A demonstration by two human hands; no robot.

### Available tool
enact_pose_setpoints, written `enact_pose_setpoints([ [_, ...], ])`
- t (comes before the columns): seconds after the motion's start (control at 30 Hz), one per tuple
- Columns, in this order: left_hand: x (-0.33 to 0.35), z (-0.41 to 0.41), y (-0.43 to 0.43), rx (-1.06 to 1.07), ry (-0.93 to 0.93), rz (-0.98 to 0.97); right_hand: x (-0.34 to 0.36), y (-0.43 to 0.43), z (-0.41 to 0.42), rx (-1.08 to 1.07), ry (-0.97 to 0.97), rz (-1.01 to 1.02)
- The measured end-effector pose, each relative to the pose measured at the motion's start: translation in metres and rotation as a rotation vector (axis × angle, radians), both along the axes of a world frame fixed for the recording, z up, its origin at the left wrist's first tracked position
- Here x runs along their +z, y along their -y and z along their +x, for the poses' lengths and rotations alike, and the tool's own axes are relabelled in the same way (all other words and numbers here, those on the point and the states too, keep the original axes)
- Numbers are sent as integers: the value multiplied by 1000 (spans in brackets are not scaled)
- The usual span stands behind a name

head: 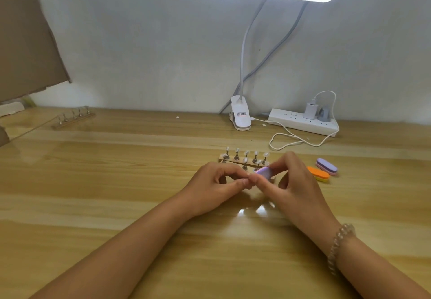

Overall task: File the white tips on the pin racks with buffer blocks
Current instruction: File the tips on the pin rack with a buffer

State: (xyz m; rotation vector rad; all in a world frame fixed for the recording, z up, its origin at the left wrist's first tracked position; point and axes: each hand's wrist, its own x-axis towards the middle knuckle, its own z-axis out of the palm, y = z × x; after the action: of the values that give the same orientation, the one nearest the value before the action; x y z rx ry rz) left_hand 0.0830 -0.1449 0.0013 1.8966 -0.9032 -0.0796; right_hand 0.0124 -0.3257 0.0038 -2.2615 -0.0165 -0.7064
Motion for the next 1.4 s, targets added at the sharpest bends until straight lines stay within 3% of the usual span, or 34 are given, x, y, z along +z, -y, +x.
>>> enact_pose_setpoints([
  [0.13,1,0,-1,23,-58,-74,3,1,-5,-18,71,79],
  [0.27,-1,3,-1,62,-74,-65,3,-12,-11,119,43,-108],
  [0.83,-5,6,1,73,-81,-99,5,-8,-10,58,77,-75],
  [0.97,-5,2,2,-5,4,-25,2,-10,-9,102,53,-176],
  [1.4,-4,1,3,36,67,108,-1,-4,-4,83,12,-105],
])
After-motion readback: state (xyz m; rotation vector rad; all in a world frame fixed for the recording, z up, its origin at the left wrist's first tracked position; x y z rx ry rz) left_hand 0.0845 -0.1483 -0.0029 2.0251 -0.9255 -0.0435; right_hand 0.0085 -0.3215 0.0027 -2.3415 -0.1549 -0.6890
